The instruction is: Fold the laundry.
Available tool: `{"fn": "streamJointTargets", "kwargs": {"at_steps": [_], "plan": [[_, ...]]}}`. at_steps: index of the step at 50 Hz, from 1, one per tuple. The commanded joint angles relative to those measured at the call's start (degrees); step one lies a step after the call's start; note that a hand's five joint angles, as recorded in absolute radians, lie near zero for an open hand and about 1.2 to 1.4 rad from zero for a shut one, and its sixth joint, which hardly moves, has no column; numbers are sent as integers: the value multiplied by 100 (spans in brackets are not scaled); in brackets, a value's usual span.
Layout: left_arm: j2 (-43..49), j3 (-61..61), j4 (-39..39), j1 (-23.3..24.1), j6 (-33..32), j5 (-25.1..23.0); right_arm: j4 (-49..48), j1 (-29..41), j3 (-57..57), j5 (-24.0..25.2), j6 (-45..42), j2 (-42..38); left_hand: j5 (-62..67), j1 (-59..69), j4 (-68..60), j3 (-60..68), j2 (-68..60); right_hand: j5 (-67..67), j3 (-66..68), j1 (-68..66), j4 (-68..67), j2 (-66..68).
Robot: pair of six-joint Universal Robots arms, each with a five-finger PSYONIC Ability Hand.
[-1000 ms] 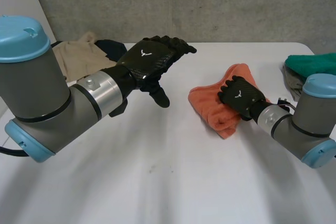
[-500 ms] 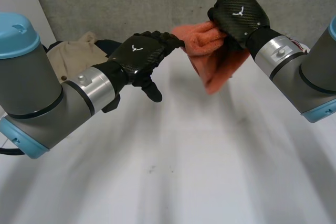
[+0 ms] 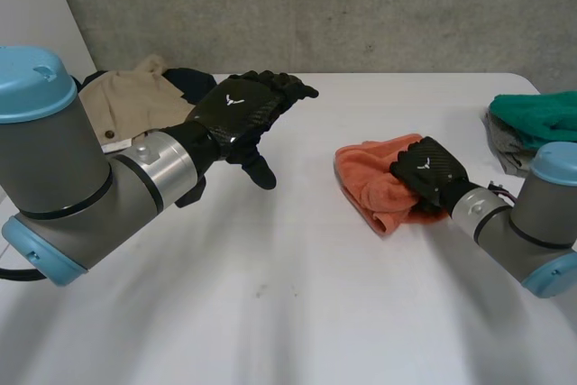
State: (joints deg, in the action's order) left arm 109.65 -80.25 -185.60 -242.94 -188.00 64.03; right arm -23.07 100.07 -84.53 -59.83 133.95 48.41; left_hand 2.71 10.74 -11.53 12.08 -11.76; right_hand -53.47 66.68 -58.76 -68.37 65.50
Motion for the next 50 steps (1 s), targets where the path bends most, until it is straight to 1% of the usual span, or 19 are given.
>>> {"fn": "streamJointTargets", "kwargs": {"at_steps": [1,2,5,11,16,23,26,29,31,38,46,48,50], "plan": [[-5,9,-3,27,9,-5,48,-75,-238,-11,-44,458,-166,31,47,-102,70,3292,-3613,2820,3782,-3495],[-5,9,-3,27,9,-5,65,-101,-265,-11,-44,503,-166,31,47,-102,70,3637,-3958,3165,4126,-3840],[-5,0,-3,27,9,-5,109,-241,-379,24,-35,564,-166,31,47,-102,70,4008,-4329,3536,4498,-4211],[4,-9,-3,18,9,-5,486,-391,-608,7,-44,661,-149,48,30,-85,53,4228,-4549,3756,4718,-4431],[4,0,-12,18,9,-14,856,-400,-617,24,-9,731,-149,48,30,-85,53,4128,-4449,3657,4618,-4331],[4,9,-12,53,9,-14,813,-391,-520,16,-44,609,-149,48,30,-85,53,3943,-4264,3471,4432,-4146],[4,9,-12,45,9,-14,716,-365,-450,7,-62,416,-149,48,30,-85,53,3909,-4230,3438,4399,-4112],[4,0,-12,45,9,-14,593,-348,-397,7,-53,283,-149,48,30,-85,53,3658,-3979,3186,4147,-3861],[4,0,-12,27,9,-14,470,-339,-362,16,-44,248,-149,48,30,-85,53,3137,-3458,2665,3626,-3340],[12,0,-12,27,9,-22,347,-330,-90,-11,17,29,-149,48,30,-85,53,2581,-2902,2110,3071,-2784],[13,0,-12,1,9,-22,347,-321,209,-99,43,-7,-149,48,30,-85,53,2530,-2851,2059,3020,-2733],[13,0,-12,1,9,-22,347,-321,297,-99,44,-59,-149,48,30,-85,53,2145,-2466,1674,2635,-2348],[13,-8,-12,10,9,-22,347,-312,464,-107,44,-182,-149,48,30,-85,53,1121,-1442,650,1611,-1324]]}}
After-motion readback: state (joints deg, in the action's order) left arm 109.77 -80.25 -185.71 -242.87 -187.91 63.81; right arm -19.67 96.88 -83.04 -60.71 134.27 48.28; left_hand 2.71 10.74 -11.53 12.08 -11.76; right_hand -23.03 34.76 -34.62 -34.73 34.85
